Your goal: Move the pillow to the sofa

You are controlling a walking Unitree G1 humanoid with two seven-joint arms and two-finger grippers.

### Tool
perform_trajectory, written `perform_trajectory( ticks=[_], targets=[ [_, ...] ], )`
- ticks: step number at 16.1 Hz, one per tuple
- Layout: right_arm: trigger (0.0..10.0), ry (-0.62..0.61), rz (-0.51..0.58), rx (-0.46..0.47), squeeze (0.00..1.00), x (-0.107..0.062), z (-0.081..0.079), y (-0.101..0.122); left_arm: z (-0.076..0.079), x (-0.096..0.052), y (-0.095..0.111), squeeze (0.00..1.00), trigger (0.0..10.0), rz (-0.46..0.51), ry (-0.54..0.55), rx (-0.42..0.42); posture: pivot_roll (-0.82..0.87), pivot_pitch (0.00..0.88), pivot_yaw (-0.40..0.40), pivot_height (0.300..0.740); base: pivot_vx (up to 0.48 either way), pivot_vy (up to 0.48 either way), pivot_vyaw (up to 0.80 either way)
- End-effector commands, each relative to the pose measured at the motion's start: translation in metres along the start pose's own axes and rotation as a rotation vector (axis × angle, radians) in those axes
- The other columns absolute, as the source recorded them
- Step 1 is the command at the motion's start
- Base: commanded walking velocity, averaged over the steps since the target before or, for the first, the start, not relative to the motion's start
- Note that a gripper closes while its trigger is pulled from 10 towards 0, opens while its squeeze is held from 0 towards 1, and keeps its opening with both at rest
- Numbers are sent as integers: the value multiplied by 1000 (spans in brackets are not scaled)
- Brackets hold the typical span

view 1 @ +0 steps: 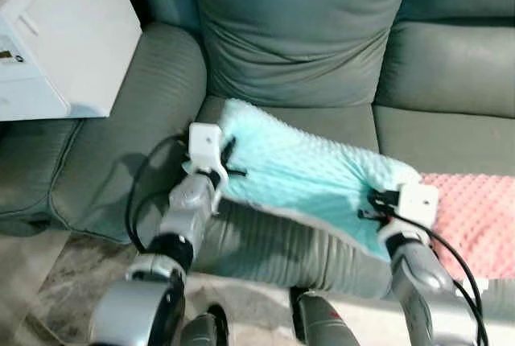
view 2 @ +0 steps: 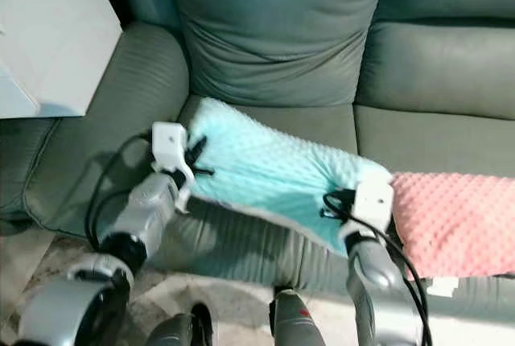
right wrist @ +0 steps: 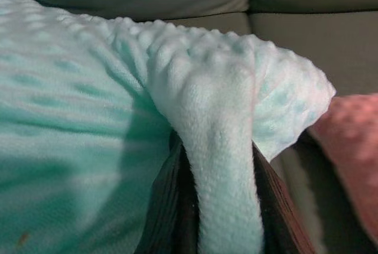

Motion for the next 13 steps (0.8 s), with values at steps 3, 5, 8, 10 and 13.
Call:
perform_trajectory(
  ticks=[3,5,8,10,13],
  targets=[
    [10000,-2,-9,44,0,12,13,-5,-26,-10,-18,0,10000,-59,147,12,-268,387,80,740,0,0,0],
    [10000,22,5,35,0,21,12,-2,-39,-14,-23,0,10000,-76,230,-13,-266,397,70,740,0,0,0],
    [10000,64,26,4,0,33,13,3,-45,-22,-35,0,10000,-103,282,-36,-267,403,64,740,0,0,0],
    [10000,90,34,-11,0,38,12,5,-44,-23,-38,0,10000,-111,279,-38,-268,409,63,740,0,0,0],
    [10000,109,56,-3,0,43,6,9,-42,-22,-36,39,10000,-97,259,-53,-264,412,61,740,0,0,0]
  ],
)
Point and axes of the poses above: a point about 5 cm out from each wrist's last joint towards the gripper, its own x axis pointing out of the wrist towards the gripper, its own y axis along the axis of the wrist's last joint, z = x × y, the point moved 1 cm from there along x, pointing out of the wrist towards the gripper, and after that the axes turned 5 degrees about x, right-handed, at the moved point
